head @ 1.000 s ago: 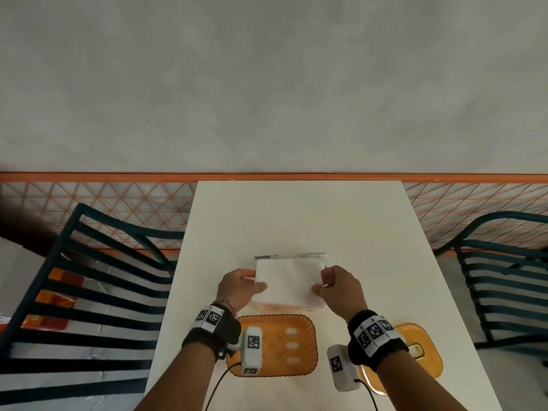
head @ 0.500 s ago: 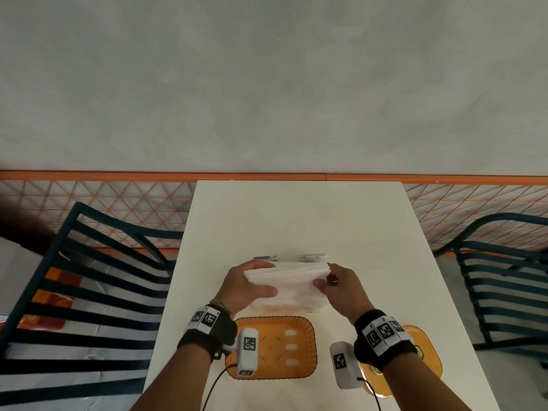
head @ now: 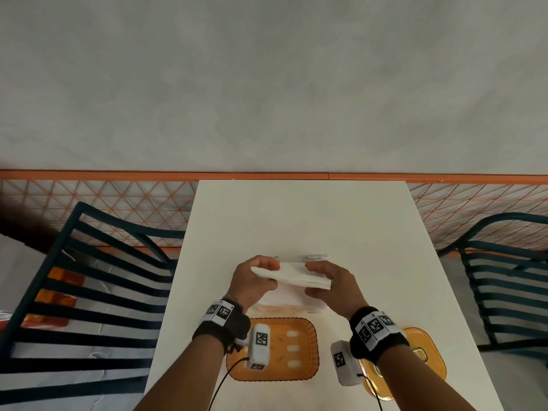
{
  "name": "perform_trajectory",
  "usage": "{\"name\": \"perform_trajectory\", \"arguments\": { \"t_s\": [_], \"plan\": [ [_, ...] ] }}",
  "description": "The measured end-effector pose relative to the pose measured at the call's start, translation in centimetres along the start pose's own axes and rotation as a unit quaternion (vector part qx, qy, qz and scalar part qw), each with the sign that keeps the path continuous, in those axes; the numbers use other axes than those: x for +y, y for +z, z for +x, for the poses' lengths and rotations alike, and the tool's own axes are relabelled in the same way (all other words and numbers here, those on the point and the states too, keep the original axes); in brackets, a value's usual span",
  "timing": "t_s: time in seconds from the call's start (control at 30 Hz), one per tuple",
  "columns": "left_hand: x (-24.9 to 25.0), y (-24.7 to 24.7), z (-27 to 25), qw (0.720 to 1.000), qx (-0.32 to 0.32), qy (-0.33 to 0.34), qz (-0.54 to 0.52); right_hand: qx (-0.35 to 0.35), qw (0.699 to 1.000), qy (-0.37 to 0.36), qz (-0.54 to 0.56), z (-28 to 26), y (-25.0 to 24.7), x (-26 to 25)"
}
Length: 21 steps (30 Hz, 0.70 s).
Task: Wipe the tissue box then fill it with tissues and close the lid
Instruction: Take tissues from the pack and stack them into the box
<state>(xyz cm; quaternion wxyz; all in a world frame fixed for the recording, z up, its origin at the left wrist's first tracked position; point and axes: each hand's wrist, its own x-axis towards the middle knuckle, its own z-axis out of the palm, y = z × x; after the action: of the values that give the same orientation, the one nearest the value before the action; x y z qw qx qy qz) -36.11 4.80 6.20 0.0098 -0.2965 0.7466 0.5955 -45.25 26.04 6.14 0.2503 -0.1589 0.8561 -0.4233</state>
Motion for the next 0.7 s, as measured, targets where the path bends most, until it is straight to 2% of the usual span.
{"name": "perform_trajectory", "arguments": {
  "t_s": [0.2,0.3,0.43,0.5,0.57,0.7],
  "plan": [
    [1.6,-1.3,-0.8,0.999,0.004,-0.023,-0.025,0.012,0.999,-0.001,-0.045,-0.2,-1.2,-2.3],
    [1.5,-3.0,-2.5,0.998,-0.010,-0.038,-0.049,-0.016,0.999,0.014,-0.039,-1.4,-1.4,-2.9],
    [-0.4,-4.9,-6.6,0.989,-0.023,-0.094,-0.113,-0.069,0.995,0.056,0.034,-4.4,0.3,-2.4],
    [-2.4,-5.1,-8.5,0.988,0.000,-0.126,-0.093,-0.095,0.992,0.082,0.018,-6.0,2.0,-1.7],
    [-4.4,-4.9,-9.8,0.989,0.023,-0.140,-0.038,-0.115,0.987,0.101,-0.047,-7.2,3.5,-1.2],
    [-6.0,-3.6,-11.4,0.990,0.030,-0.103,0.096,-0.097,0.978,0.120,-0.139,-8.7,5.1,-0.8]
  ]
}}
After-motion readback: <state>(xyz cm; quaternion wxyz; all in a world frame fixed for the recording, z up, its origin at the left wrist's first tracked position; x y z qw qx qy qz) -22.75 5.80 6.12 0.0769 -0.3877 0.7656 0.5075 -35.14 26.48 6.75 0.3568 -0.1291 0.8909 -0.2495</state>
